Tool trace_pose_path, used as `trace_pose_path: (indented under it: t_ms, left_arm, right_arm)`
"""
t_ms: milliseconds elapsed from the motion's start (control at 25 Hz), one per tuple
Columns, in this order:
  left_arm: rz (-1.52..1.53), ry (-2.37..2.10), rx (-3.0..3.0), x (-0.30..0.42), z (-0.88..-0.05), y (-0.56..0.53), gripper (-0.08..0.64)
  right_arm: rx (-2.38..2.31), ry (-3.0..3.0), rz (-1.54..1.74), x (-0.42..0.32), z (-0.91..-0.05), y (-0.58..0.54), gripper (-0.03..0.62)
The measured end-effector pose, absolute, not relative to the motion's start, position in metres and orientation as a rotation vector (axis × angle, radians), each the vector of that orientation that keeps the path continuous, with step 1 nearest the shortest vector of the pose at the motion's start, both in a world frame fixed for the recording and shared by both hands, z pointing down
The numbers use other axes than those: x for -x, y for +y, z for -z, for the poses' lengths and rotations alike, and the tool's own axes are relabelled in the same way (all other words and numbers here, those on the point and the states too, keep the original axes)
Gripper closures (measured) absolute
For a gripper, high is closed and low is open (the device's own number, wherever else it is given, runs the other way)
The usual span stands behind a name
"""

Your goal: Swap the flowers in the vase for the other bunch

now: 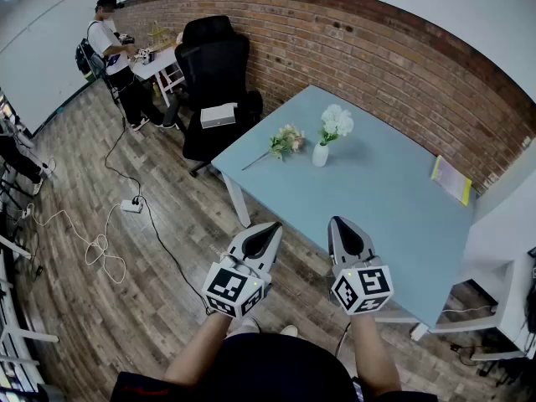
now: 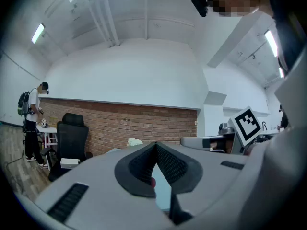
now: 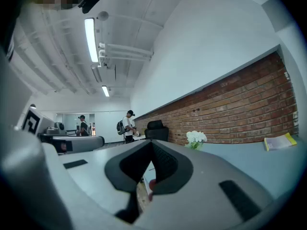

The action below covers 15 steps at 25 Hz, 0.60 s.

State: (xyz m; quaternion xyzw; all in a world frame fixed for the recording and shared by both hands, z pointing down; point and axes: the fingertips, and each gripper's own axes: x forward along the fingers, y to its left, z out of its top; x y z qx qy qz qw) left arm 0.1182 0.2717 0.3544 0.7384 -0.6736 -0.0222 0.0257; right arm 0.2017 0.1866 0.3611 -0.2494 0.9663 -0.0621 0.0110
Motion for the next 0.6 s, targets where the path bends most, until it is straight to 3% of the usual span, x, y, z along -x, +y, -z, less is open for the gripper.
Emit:
trace_pose_path:
  t_ms: [600]
  left_arm:
    - [0.052,-2.073,-2.294,-0.144,-0.36,0.265,0.554]
  right_arm:
    - [0.727,3.003,0.239,-0.22,-0.366,0.186,0.58]
